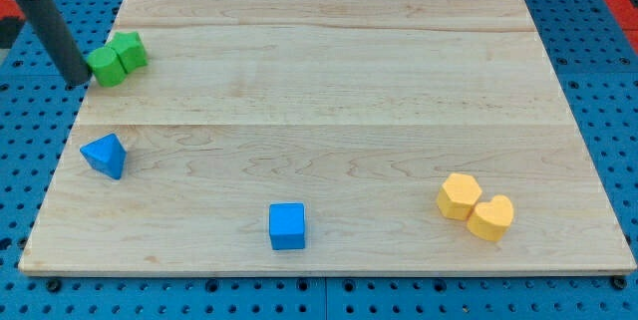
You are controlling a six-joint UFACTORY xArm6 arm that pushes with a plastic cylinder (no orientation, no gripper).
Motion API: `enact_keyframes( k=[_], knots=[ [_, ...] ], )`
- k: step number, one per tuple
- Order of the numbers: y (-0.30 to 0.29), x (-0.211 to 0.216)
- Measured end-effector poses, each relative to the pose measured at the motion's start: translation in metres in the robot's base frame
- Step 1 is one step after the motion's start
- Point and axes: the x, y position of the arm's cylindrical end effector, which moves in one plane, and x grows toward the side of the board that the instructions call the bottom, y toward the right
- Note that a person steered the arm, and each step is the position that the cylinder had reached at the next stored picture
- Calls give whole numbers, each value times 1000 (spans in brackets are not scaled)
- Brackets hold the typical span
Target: Separate the green circle from green star
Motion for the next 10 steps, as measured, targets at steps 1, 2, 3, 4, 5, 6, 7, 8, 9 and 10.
enact_keyframes(
  k=[1, 2, 3, 4, 5, 6, 7, 8, 9, 10],
  knots=[
    [7, -5],
    [16, -24],
    [27, -36],
    [-16, -41],
    [11, -65],
    [38, -61],
    [39, -30],
    [44, 3],
    [45, -20],
    [50, -44]
  ],
)
